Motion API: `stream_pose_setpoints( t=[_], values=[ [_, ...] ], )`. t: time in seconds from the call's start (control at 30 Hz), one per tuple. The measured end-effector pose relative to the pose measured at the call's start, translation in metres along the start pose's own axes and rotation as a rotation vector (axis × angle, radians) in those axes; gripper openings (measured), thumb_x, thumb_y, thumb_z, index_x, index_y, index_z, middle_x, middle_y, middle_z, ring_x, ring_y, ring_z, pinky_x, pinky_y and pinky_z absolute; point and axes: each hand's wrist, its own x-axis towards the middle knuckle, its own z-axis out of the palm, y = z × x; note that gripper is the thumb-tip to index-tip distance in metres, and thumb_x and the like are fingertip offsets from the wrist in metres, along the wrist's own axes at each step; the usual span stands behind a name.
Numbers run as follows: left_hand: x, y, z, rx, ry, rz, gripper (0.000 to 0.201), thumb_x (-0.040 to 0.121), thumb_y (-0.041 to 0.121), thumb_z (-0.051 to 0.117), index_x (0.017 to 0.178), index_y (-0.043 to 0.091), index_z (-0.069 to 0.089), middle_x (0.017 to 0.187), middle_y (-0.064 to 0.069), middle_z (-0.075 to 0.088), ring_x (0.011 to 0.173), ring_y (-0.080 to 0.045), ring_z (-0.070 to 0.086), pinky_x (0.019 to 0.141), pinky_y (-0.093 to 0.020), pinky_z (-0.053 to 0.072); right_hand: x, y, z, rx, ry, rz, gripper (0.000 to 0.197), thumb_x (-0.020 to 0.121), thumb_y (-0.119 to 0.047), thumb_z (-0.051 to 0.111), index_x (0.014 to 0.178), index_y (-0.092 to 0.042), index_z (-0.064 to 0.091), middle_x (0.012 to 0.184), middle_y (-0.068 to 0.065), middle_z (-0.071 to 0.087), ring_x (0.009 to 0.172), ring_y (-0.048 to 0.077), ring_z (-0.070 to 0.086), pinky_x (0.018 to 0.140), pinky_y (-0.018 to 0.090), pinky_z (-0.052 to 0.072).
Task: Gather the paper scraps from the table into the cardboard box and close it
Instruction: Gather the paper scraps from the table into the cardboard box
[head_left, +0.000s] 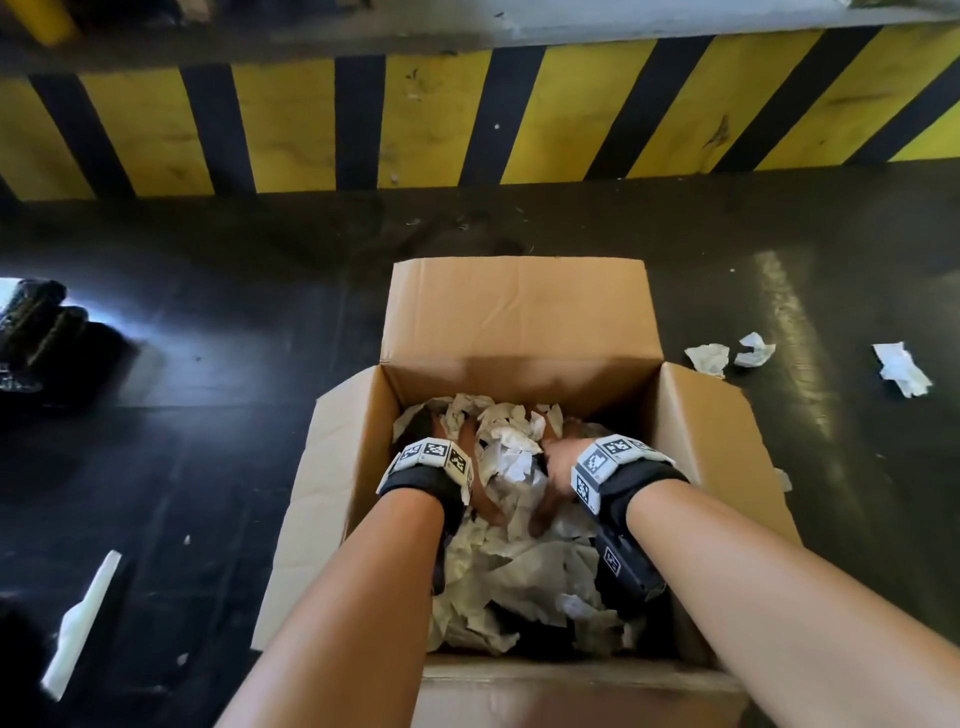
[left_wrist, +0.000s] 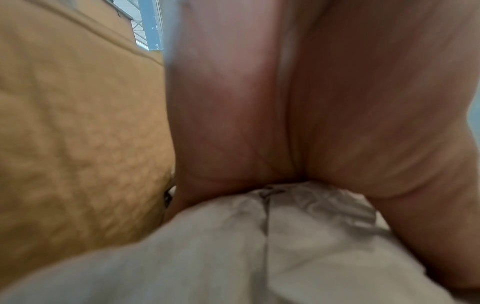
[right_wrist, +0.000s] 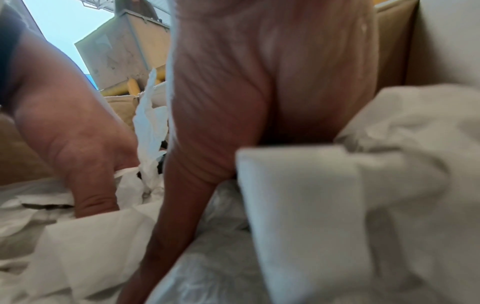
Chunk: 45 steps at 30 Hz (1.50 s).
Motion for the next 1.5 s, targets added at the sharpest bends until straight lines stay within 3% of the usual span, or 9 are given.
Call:
stream_pose_setpoints(
  t=[0.17, 0.33, 0.53, 0.7, 0.87, 1.0, 1.2, 1.4, 1.5],
  values=[
    [0.004, 0.002, -0.003, -0.031, -0.035, -0.035, 0.097, 0.08, 0.037, 0.084, 0.158, 0.021, 0.028, 0.161, -0.016, 0.03, 0.141, -0.046, 0.038, 0.101, -0.068, 0.044, -0.026, -0.005, -0.013, 0.054, -0.053, -0.037, 0.106, 0.032, -0.068, 0.089, 0.125, -0.04, 0.046, 0.121, -0.001, 0.067, 0.1, 0.034, 0.067, 0.086, 0.05, 0.056],
    [0.015, 0.002, 0.003, -0.014, -0.018, -0.047, 0.117, 0.071, 0.042, 0.087, 0.16, 0.035, 0.011, 0.163, -0.013, 0.024, 0.143, -0.047, 0.033, 0.099, -0.069, 0.044, -0.052, -0.012, -0.029, 0.097, -0.101, -0.049, 0.142, 0.009, -0.088, 0.076, 0.132, -0.024, 0.049, 0.126, 0.004, 0.064, 0.107, 0.033, 0.064, 0.093, 0.045, 0.054],
    [0.046, -0.004, 0.006, 0.025, 0.078, 0.059, 0.17, 0.002, 0.094, 0.071, 0.151, 0.054, -0.001, 0.163, -0.003, 0.029, 0.141, -0.037, 0.041, 0.105, -0.059, 0.044, -0.115, -0.006, -0.062, 0.085, 0.03, -0.104, 0.152, 0.038, -0.067, 0.091, 0.157, -0.03, 0.004, 0.156, 0.019, 0.027, 0.138, 0.04, 0.039, 0.104, 0.054, 0.045],
    [-0.047, 0.026, -0.048, 0.113, 0.175, 0.098, 0.145, 0.021, 0.087, 0.08, 0.151, 0.039, 0.036, 0.149, 0.001, 0.053, 0.13, -0.032, 0.054, 0.105, -0.048, 0.045, -0.179, 0.029, -0.087, 0.277, 0.241, -0.234, 0.115, 0.064, -0.055, 0.087, 0.156, -0.03, 0.022, 0.155, 0.007, 0.038, 0.136, 0.027, 0.044, 0.105, 0.038, 0.042],
    [-0.112, 0.106, -0.059, 0.061, 0.371, 0.302, 0.088, 0.08, 0.052, 0.079, 0.151, 0.021, 0.038, 0.155, -0.008, 0.042, 0.14, -0.033, 0.042, 0.111, -0.044, 0.035, -0.243, 0.108, -0.081, 0.313, 0.484, -0.164, 0.061, 0.084, -0.048, 0.074, 0.138, -0.027, 0.053, 0.137, 0.0, 0.059, 0.112, 0.019, 0.058, 0.091, 0.03, 0.044],
    [-0.136, 0.199, -0.03, 0.107, 0.383, 0.477, 0.083, 0.081, 0.057, 0.075, 0.15, 0.027, 0.039, 0.155, -0.004, 0.044, 0.139, -0.03, 0.043, 0.109, -0.04, 0.036, -0.282, 0.196, -0.049, 0.269, 0.479, 0.057, 0.067, 0.082, -0.046, 0.075, 0.14, -0.023, 0.052, 0.139, 0.006, 0.058, 0.126, 0.027, 0.055, 0.105, 0.037, 0.044],
    [-0.171, 0.326, 0.036, 0.126, 0.273, 0.665, 0.093, 0.076, 0.055, 0.08, 0.152, 0.025, 0.036, 0.152, -0.004, 0.047, 0.138, -0.026, 0.046, 0.108, -0.037, 0.04, -0.33, 0.327, 0.034, 0.311, 0.393, 0.372, 0.091, 0.07, -0.051, 0.084, 0.146, -0.023, 0.041, 0.139, 0.011, 0.049, 0.11, 0.029, 0.059, 0.093, 0.037, 0.049],
    [-0.161, 0.393, 0.123, 0.222, 0.117, 0.624, 0.112, 0.063, 0.063, 0.085, 0.154, 0.032, 0.028, 0.153, -0.009, 0.042, 0.137, -0.033, 0.047, 0.109, -0.048, 0.044, -0.34, 0.41, 0.119, 0.33, 0.256, 0.529, 0.122, 0.05, -0.063, 0.089, 0.15, -0.028, 0.028, 0.148, 0.015, 0.033, 0.132, 0.043, 0.044, 0.104, 0.053, 0.044],
    [-0.145, 0.401, 0.166, 0.246, 0.014, 0.502, 0.124, 0.061, 0.064, 0.086, 0.158, 0.033, 0.015, 0.162, -0.016, 0.017, 0.141, -0.042, 0.04, 0.107, -0.053, 0.043, -0.332, 0.432, 0.149, 0.366, 0.242, 0.524, 0.124, 0.046, -0.061, 0.092, 0.147, -0.033, 0.025, 0.153, 0.014, 0.021, 0.137, 0.047, 0.033, 0.106, 0.057, 0.039]
  ],
)
